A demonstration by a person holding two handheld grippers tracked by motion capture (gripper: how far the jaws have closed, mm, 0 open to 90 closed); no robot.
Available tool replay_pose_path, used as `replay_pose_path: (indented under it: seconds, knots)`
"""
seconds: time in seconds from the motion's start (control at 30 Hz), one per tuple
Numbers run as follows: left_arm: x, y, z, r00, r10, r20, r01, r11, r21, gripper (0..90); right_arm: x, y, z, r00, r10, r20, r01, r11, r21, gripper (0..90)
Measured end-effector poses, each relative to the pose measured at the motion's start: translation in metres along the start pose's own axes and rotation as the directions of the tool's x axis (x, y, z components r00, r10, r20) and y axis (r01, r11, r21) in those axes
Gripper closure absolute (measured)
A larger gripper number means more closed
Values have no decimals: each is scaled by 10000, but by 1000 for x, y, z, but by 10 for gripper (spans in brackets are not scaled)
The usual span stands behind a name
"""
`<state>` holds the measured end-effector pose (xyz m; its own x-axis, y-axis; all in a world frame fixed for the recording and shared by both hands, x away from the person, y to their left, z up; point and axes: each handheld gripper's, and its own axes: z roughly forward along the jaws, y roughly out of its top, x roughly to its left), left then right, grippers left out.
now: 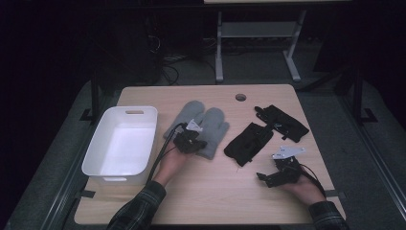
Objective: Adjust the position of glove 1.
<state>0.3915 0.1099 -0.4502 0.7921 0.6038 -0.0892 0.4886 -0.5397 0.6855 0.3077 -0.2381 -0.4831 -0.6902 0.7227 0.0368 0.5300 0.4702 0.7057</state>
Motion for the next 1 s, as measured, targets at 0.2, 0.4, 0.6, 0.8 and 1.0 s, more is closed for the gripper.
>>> replay_pose_path:
  seconds: [0.2, 0.4, 0.6, 0.8, 1.0]
  knots:
    - [-10, -11, -11, 9995, 122, 293, -127, 9998, 177, 895, 0, 0, 0, 10000, -3, 3, 3, 10000, -2, 31]
    - [-21, -21, -22, 9977, 87, 679, -105, 9996, 263, 894, 0, 0, 0, 10000, 25, 29, -25, 10000, -8, 31]
    - [-29, -30, -30, 9947, 105, 1023, -143, 9992, 367, 894, 0, 0, 0, 10000, 26, 21, -26, 10000, 2, 31]
    - [-42, -40, -41, 9926, 147, 1208, -201, 9988, 439, 894, 0, 0, 0, 10000, 41, 23, -41, 10000, 16, 31]
    - [-55, -50, -50, 9889, 230, 1471, -326, 9975, 633, 894, 0, 0, 0, 10000, 40, 26, -40, 10000, 12, 31]
